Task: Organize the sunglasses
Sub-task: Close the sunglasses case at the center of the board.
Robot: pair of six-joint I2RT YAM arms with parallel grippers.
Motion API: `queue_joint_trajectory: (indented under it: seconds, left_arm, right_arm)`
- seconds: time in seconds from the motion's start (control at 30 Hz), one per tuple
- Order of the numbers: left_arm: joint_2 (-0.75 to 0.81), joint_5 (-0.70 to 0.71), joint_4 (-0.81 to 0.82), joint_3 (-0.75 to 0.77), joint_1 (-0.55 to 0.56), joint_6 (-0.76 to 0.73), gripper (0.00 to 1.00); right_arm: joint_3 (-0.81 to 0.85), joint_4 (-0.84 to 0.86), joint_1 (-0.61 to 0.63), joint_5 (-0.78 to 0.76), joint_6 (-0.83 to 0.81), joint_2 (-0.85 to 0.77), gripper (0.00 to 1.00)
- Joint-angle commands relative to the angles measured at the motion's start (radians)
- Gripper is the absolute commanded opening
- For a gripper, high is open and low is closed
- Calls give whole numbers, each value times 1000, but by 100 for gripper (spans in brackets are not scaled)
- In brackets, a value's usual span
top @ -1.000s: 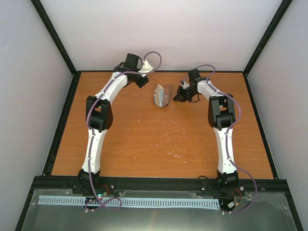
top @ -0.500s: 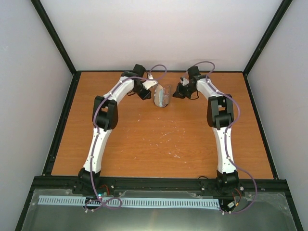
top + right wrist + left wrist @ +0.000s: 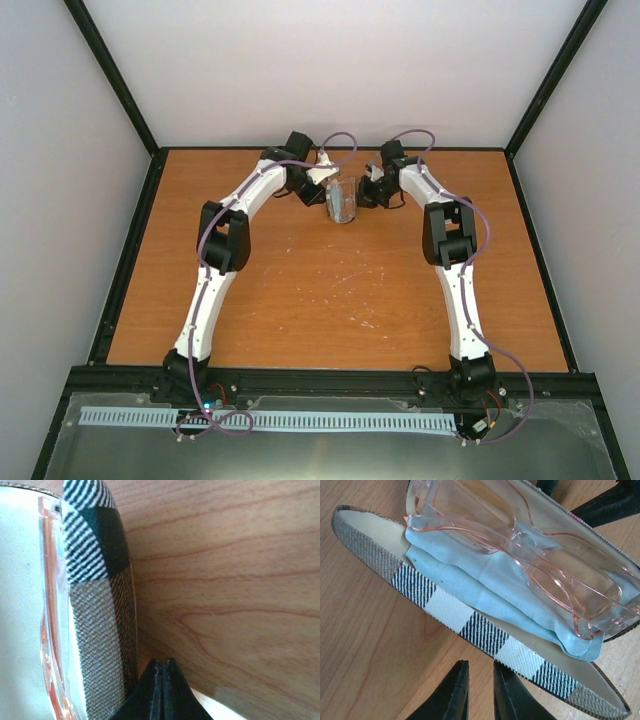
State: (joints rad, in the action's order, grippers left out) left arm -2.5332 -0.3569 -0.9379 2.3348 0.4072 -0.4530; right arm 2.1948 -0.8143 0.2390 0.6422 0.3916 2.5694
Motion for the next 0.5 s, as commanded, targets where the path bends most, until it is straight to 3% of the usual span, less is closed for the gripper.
queue_joint_trajectory:
  seconds: [0.0,0.47]
  left_arm:
    - [-1,-39,38,46,20,26,18]
    - [-5,-116,102,63,60,55,18]
  right_arm:
    - [35,-12,25,12,-6,12,3]
    - [46,-12,53,42,-29,8,3]
